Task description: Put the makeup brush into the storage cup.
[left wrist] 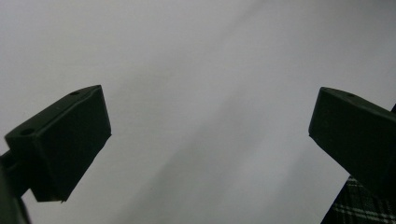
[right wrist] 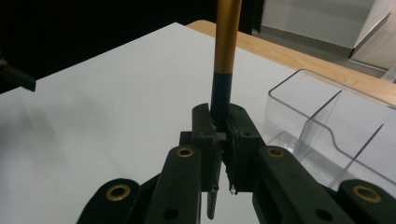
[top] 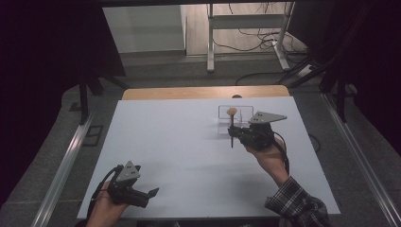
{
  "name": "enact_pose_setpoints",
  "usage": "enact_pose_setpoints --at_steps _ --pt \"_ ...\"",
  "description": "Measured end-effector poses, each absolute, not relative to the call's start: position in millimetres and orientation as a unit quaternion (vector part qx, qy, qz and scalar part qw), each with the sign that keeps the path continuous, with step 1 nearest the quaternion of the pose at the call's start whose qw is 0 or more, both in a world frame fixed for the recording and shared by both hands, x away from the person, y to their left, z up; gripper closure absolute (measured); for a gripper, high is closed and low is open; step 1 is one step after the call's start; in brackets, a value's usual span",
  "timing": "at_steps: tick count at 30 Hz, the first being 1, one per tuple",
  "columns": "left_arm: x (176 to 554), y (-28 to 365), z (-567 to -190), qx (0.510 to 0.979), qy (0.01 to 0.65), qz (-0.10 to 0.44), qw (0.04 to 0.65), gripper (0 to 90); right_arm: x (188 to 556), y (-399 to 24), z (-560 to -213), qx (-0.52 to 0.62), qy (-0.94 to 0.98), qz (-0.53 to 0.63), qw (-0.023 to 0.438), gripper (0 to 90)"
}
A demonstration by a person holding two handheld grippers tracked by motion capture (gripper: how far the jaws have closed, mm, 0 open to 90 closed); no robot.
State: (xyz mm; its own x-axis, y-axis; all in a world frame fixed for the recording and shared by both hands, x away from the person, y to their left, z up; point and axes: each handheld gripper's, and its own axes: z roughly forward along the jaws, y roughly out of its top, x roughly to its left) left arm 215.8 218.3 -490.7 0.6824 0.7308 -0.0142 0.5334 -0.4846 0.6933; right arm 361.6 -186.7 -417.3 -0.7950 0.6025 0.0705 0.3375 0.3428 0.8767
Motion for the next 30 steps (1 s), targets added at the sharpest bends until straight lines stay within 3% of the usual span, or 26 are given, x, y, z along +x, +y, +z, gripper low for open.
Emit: enact_pose_setpoints --at_steps 30 --pt "214.7 229.4 -493.0 0.838 0.396 0.145 0.346 0.0 403.6 -171.6 -401.7 0.298 0.798 0.502 0.15 83.6"
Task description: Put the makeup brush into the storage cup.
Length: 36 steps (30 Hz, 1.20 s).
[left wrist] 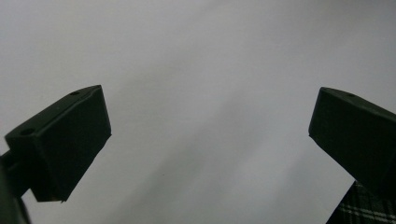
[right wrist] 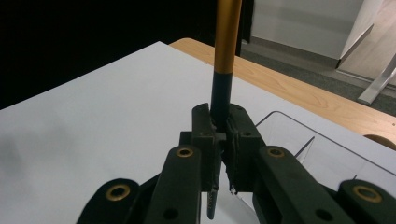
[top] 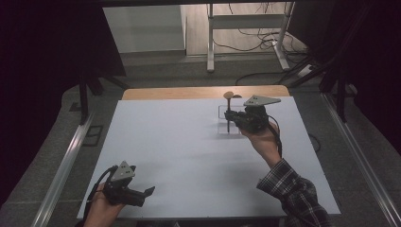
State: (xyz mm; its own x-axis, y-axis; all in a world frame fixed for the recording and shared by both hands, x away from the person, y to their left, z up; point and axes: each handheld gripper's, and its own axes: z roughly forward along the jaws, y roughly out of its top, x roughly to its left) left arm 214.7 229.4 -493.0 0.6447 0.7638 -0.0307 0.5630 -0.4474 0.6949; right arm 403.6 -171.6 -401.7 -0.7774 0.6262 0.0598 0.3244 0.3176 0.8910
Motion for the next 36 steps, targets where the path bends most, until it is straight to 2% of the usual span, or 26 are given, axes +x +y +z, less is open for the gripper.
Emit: enact_pose_setpoints --at_steps 36 --pt "218.9 234.2 -495.9 0.829 0.418 0.145 0.342 0.0 448.4 -164.2 -388.2 0.325 0.784 0.499 0.175 83.6"
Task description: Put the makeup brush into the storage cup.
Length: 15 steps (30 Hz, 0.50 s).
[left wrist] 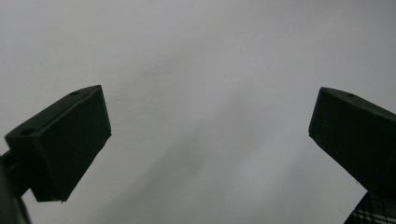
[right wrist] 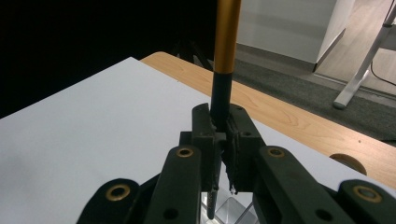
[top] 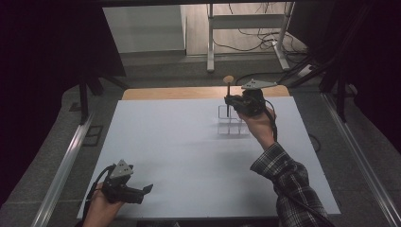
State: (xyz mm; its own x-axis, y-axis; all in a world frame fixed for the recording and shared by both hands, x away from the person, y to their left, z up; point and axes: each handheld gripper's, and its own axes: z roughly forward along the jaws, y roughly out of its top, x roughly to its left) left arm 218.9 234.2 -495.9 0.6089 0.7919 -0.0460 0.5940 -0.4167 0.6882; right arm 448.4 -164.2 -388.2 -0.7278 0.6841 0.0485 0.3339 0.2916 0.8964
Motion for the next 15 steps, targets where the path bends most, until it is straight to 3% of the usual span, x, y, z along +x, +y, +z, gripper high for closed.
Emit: enact_pose_setpoints --at_steps 15 --pt "218.6 233.9 -495.6 0.83 0.417 0.145 0.341 0.0 464.7 -156.3 -394.6 0.333 0.784 0.488 0.19 83.6"
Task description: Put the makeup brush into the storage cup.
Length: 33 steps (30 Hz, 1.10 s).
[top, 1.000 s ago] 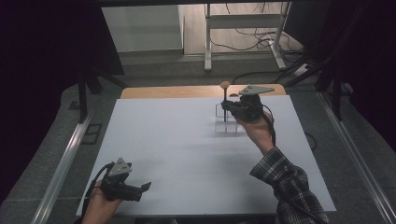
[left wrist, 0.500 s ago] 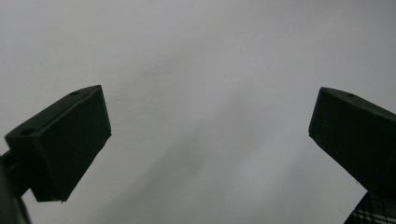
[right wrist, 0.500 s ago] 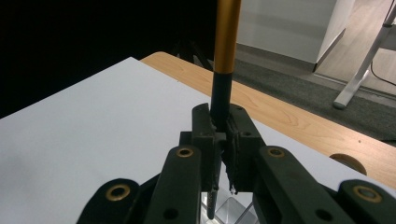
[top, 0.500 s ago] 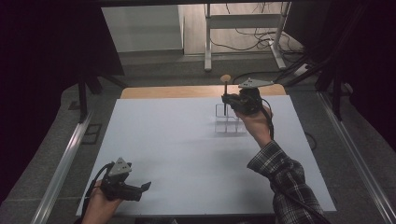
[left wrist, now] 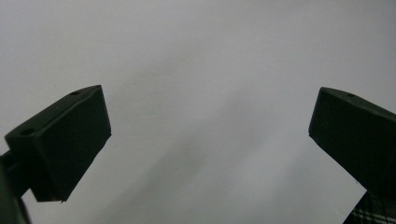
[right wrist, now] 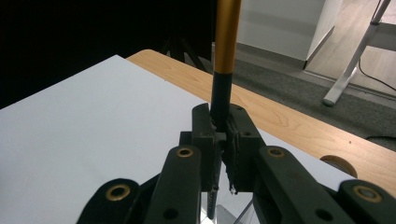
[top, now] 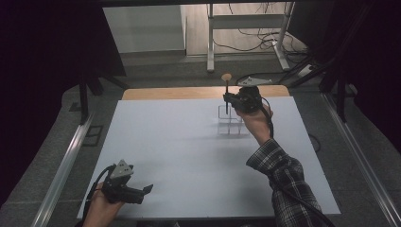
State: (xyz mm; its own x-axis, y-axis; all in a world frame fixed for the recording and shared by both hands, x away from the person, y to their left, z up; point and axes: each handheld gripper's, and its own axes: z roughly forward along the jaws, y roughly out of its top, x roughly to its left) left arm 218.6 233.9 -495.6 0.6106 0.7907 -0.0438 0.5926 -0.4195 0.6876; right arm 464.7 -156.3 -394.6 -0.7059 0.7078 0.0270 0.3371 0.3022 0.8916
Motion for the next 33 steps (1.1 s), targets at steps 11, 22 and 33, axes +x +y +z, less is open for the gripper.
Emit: enact_pose_setpoints --at_steps 11,22,33 --pt "218.6 234.2 -495.3 0.831 0.415 0.145 0.34 0.0 473.5 -151.6 -398.4 0.339 0.784 0.484 0.192 83.6" --pt "218.3 233.9 -495.3 0.832 0.414 0.144 0.339 0.0 476.6 -149.0 -408.5 0.341 0.788 0.476 0.191 83.6" --pt "218.1 233.4 -495.6 0.832 0.415 0.142 0.338 0.0 477.1 -145.8 -422.2 0.341 0.795 0.465 0.187 83.6"
